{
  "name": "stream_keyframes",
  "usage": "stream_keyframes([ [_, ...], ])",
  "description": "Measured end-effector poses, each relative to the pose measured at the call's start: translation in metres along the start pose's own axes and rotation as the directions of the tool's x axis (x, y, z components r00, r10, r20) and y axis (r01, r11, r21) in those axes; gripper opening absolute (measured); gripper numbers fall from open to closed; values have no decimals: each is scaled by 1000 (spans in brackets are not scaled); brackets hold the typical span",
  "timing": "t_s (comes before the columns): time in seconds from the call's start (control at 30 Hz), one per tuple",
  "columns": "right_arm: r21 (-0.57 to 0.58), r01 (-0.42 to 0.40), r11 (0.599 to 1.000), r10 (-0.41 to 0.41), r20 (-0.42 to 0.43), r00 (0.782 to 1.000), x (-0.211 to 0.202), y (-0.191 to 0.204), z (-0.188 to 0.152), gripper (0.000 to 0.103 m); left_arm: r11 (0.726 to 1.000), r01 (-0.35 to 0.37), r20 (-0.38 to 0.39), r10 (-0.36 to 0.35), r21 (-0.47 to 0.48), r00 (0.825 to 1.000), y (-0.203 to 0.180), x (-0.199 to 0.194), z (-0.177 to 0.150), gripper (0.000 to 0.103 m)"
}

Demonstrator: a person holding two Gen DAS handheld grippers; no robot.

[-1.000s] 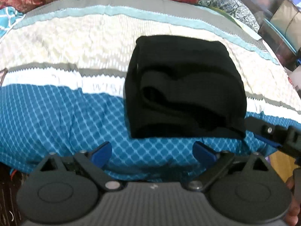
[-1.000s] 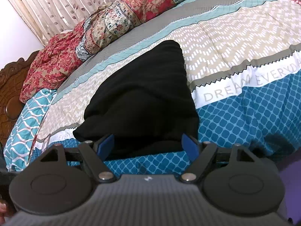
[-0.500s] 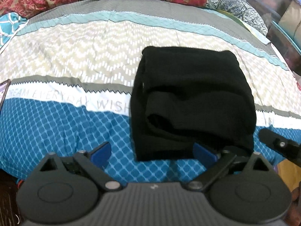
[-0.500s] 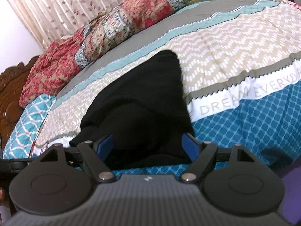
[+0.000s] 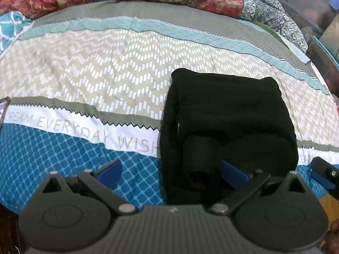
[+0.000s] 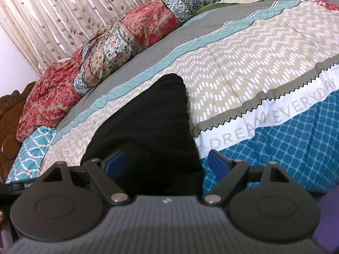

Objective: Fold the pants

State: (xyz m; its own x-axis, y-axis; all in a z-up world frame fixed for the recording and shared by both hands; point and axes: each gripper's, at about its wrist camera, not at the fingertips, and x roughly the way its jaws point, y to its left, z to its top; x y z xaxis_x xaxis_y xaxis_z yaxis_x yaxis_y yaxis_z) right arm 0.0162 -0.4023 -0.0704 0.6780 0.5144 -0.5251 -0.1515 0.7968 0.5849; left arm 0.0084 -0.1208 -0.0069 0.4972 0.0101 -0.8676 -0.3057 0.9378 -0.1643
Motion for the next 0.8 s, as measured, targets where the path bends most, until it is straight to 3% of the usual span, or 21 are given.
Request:
stream_keyframes([
  [0.17,7,-1,1000,1,9,1000,1,-5,5,89,999,20,-19,-20,-29,1000,8,8,5,103],
  [0.47,88,-25,996,26,-10,1000,11,-25,16,90,972,162,-61,-175,-172,983,34,24,20,103],
  [0.8,136,-51,989,57,-35,998,24,-38,22,90,963,199,-87,-218,-180,972,37,46,36,103],
])
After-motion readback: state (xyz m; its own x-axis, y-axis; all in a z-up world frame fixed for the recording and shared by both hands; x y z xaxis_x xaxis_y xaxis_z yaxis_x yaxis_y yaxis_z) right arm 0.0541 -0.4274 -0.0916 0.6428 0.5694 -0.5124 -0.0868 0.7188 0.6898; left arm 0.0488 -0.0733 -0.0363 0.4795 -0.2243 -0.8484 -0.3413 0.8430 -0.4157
